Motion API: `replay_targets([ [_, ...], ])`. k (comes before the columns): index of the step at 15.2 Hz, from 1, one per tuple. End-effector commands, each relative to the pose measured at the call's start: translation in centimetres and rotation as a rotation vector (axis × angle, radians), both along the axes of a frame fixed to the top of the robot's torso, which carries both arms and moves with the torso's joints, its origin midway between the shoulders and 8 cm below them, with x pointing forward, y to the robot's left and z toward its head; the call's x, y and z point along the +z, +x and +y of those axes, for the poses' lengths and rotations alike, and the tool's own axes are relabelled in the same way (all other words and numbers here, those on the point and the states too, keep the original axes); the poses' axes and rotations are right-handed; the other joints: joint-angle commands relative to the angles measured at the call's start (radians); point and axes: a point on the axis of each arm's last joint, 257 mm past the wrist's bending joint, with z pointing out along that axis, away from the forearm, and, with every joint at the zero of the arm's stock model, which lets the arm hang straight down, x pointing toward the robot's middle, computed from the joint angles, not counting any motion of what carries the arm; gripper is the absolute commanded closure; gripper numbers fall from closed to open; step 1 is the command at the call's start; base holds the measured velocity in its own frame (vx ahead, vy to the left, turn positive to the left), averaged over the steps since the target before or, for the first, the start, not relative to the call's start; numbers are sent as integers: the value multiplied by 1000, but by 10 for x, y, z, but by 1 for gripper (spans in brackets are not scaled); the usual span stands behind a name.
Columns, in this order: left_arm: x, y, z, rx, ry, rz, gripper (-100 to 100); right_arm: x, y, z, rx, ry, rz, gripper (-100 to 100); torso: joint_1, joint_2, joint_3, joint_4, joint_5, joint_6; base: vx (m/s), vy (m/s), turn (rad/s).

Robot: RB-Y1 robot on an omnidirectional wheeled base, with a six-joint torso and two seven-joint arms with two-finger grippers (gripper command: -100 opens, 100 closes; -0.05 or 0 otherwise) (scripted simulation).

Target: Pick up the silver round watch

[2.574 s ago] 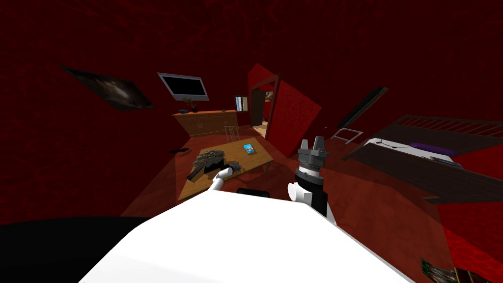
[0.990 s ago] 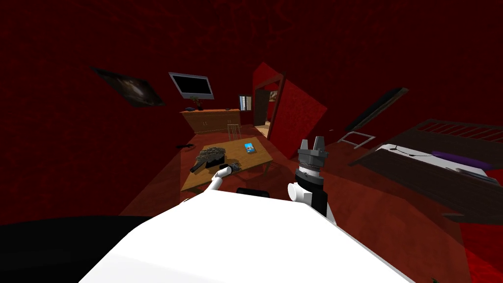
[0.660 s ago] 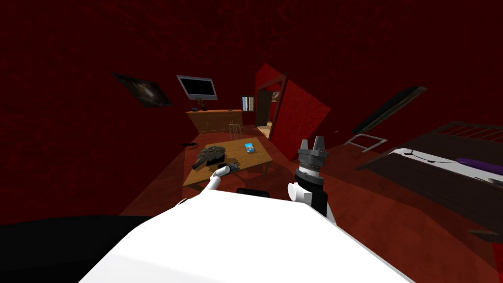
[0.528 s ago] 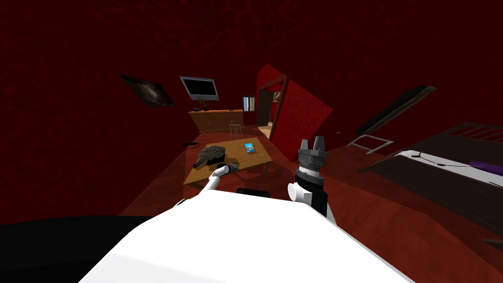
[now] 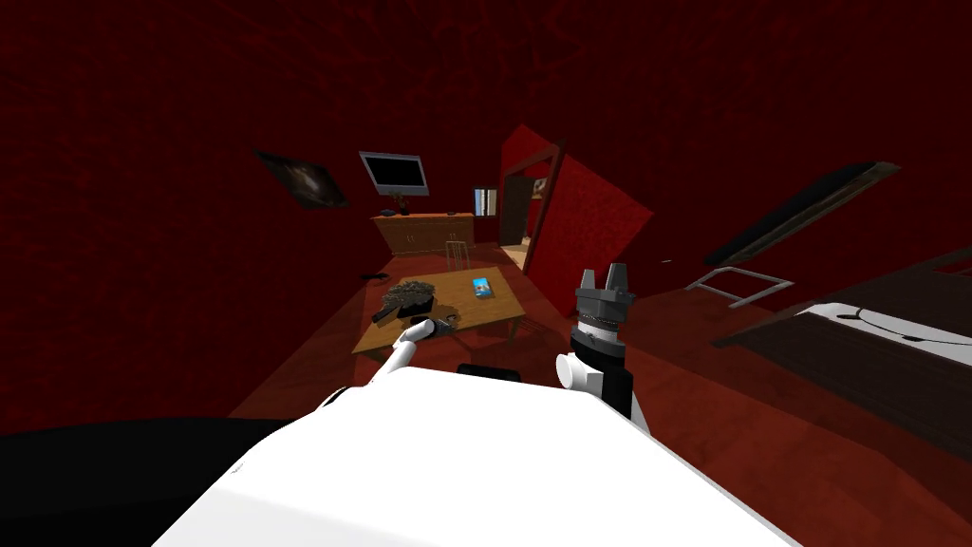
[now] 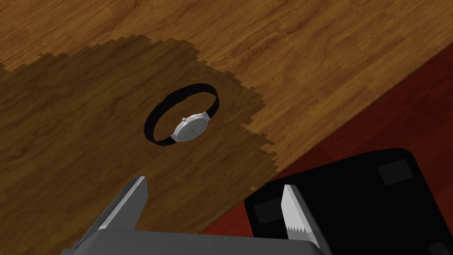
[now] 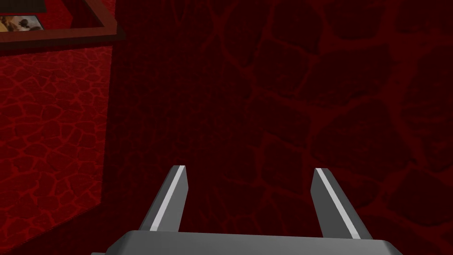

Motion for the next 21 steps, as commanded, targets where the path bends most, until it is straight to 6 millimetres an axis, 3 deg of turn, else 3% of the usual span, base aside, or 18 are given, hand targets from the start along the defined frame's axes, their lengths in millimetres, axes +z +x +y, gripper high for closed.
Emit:
replay_targets([
  [1,-3,-9,11,33,-13,31,-100,0,0,0,0,0,0,0,0,0,0,0,0,0,81,-73,43],
  [5,-7,-32,48,125,-35,94,-100,0,0,0,0,0,0,0,1,-4,-2,-1,0,0,125,-71,19],
  [11,-5,-51,84,223,-58,136,-100,0,0,0,0,0,0,0,0,-3,-2,-1,0,0,115,-71,-33],
  [21,-24,-37,81,274,-64,115,-100,0,0,0,0,0,0,0,9,8,5,2,2,0,-30,29,-96],
])
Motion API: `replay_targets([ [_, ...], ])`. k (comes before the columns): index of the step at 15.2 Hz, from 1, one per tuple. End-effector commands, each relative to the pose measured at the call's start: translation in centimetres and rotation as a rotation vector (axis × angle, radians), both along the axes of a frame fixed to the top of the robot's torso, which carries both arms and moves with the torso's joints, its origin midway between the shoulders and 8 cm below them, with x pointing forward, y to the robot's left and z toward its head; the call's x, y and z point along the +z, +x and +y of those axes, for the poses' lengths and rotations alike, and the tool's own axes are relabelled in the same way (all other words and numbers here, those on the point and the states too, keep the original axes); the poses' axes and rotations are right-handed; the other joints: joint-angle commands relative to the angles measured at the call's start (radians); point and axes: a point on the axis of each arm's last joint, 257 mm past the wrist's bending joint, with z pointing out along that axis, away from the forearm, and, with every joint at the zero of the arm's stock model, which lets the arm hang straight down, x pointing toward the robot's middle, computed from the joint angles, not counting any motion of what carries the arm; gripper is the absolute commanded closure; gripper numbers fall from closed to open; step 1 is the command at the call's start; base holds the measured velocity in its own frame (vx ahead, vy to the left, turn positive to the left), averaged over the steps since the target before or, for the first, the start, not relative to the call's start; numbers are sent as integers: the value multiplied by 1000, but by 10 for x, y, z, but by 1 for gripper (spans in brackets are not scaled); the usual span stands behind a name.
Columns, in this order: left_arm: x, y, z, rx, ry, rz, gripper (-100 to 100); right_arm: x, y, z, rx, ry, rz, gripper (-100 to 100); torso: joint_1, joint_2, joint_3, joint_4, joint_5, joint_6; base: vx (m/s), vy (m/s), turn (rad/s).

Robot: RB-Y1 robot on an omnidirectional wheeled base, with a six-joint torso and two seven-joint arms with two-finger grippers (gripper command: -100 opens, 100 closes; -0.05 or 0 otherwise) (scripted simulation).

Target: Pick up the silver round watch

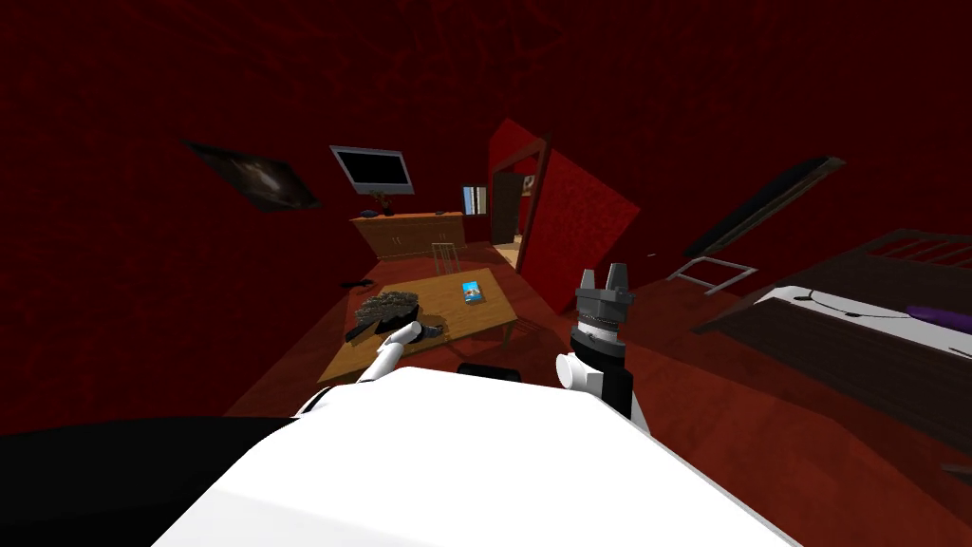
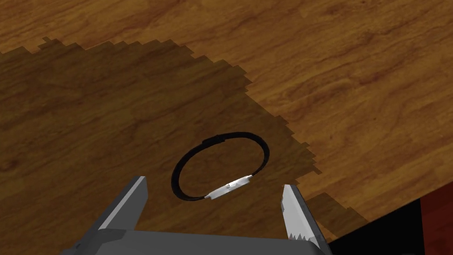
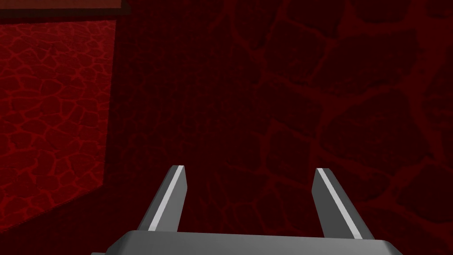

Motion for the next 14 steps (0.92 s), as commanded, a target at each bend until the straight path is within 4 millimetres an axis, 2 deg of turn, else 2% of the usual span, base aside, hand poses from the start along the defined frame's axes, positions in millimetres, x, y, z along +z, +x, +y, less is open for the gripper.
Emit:
replay_targets([
  [1,0,0,0,0,0,0,-100,0,0,0,0,0,0,0,0,0,0,0,0,0,-24,23,-37],
  [2,3,-2,1,-11,2,1,100,0,0,0,0,0,0,0,-1,-1,0,0,0,0,12,-8,111],
  [10,14,-8,0,-50,5,8,100,0,0,0,0,0,0,0,-5,-7,-4,-1,-1,0,43,-42,112],
  [11,13,-15,13,-79,43,30,-100,0,0,0,0,0,0,0,-5,-7,-4,-1,-1,0,-3,-39,-75],
  [14,14,-16,22,-97,70,38,-100,0,0,0,0,0,0,0,-5,-4,-2,-1,-1,0,-22,-41,-72],
])
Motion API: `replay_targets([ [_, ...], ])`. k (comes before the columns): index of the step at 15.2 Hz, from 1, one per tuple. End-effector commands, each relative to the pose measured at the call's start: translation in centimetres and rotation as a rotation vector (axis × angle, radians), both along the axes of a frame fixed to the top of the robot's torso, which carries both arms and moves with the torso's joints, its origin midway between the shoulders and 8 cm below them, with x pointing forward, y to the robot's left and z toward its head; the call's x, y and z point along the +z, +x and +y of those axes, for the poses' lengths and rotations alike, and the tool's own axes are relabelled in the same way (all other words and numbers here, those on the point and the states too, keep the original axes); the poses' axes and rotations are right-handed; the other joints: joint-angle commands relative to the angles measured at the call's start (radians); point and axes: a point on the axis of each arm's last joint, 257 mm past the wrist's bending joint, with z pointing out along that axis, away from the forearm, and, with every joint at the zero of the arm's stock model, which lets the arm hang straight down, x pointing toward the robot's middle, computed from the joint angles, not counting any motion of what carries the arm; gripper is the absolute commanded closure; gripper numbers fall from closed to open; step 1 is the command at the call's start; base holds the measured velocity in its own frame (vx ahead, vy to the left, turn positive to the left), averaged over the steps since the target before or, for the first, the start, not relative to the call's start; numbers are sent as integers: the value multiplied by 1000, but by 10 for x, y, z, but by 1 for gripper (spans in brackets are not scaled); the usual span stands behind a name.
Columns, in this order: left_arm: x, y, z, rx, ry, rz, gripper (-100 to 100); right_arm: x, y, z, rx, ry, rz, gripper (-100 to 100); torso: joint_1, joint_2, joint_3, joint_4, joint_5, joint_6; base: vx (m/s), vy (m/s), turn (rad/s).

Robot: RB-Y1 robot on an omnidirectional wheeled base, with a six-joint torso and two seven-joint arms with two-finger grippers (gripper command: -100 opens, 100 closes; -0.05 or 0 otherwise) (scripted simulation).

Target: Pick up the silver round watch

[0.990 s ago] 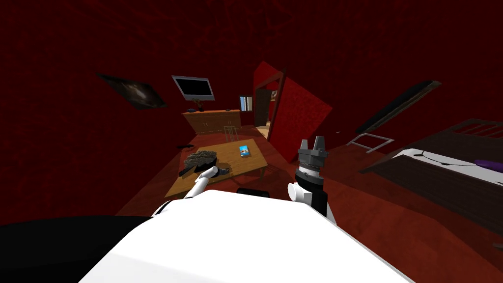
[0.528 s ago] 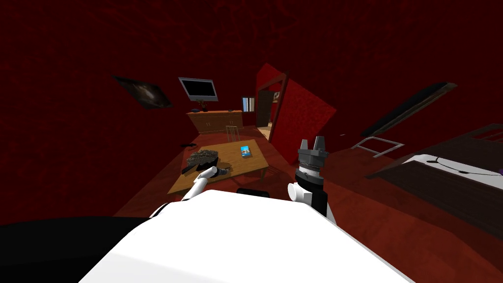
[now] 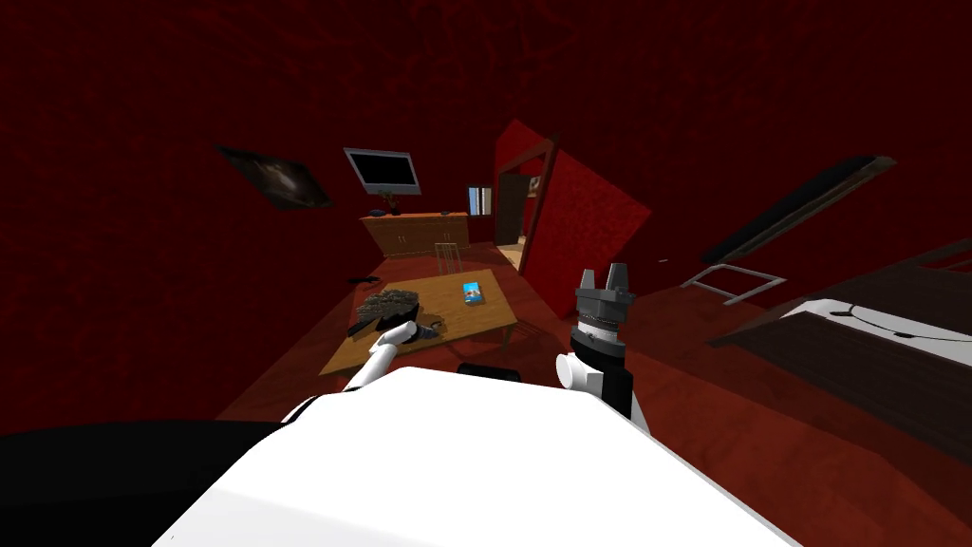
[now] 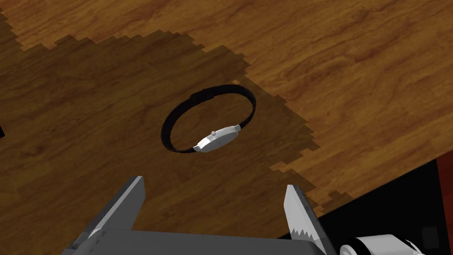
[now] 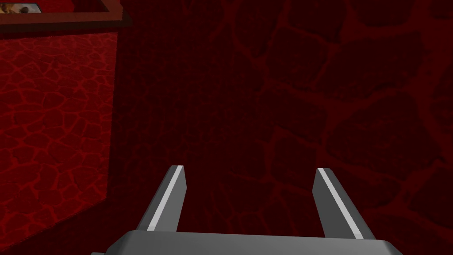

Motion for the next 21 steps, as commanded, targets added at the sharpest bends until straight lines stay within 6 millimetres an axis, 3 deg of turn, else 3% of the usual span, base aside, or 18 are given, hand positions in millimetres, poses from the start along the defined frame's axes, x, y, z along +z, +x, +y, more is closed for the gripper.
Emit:
replay_targets([
  [1,3,-1,17,-36,48,13,-100,0,0,0,0,0,0,0,0,0,0,0,0,0,-24,-33,-100],
  [7,20,2,57,-162,183,73,-100,0,0,0,0,0,0,0,-3,0,0,0,-1,1,-16,-68,-138],
  [15,34,-11,102,-353,359,220,-100,0,0,0,0,0,0,0,-2,-3,-2,-1,0,1,21,-71,-137],
  [18,33,-20,108,-408,392,283,-100,0,0,0,0,0,0,0,-2,-5,-3,-1,0,0,70,-58,-113],
  [20,15,-47,99,-427,365,349,-100,0,0,0,0,0,0,0,-1,-7,-4,-1,0,0,82,-15,-8],
  [21,26,-31,105,-413,379,309,-100,0,0,0,0,0,0,0,1,-6,-4,-2,0,-1,40,9,14],
])
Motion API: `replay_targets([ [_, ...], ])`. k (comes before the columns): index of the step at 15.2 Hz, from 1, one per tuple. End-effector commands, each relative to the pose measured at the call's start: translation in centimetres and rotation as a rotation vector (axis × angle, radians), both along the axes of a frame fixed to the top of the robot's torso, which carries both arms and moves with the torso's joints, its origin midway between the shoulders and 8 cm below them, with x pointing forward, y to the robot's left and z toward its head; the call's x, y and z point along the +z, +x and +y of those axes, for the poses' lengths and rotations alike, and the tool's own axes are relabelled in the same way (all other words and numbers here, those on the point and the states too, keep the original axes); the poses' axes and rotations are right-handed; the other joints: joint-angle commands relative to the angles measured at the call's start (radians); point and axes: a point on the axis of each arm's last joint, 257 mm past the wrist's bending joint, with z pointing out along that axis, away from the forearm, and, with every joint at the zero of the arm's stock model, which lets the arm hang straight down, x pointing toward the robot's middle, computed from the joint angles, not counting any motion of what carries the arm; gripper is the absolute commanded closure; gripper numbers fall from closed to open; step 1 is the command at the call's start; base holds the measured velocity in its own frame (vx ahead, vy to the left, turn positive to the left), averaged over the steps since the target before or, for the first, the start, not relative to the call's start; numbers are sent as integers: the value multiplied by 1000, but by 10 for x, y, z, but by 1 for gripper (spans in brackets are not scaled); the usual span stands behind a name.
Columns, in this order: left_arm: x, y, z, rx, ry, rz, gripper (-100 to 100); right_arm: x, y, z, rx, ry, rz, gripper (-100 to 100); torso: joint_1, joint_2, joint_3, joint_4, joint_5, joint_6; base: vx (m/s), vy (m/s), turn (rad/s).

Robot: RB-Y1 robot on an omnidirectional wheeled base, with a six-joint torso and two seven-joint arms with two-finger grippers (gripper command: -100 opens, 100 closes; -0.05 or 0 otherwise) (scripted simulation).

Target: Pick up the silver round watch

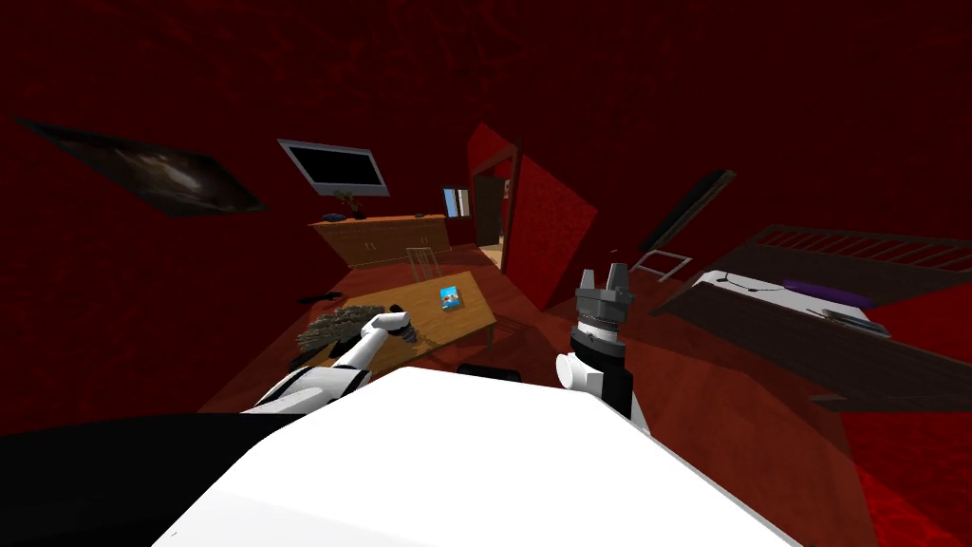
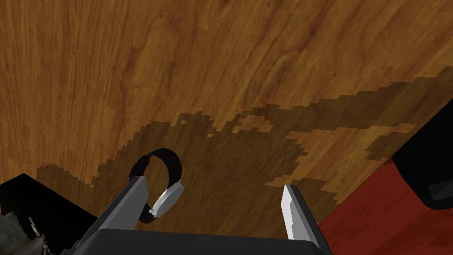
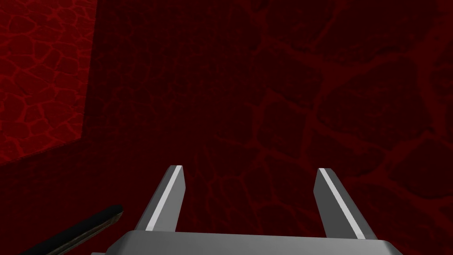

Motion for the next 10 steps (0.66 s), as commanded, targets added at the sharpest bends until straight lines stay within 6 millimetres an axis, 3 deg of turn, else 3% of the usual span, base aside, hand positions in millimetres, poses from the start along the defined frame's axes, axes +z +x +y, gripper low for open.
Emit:
replay_targets([
  [1,-8,-2,-2,7,0,-5,-100,0,0,0,0,0,0,0,0,0,0,0,0,0,10,21,-33],
  [5,-14,-4,-2,11,-1,-5,-100,0,0,0,0,0,0,0,3,4,3,1,1,0,-3,37,-45],
  [6,-8,-2,-2,7,0,-5,100,0,0,0,0,0,0,0,3,5,3,1,1,0,1,-3,43],
  [10,-4,-1,-2,3,-1,-1,100,0,0,0,0,0,0,0,-3,5,3,1,0,0,-2,-36,47],
])
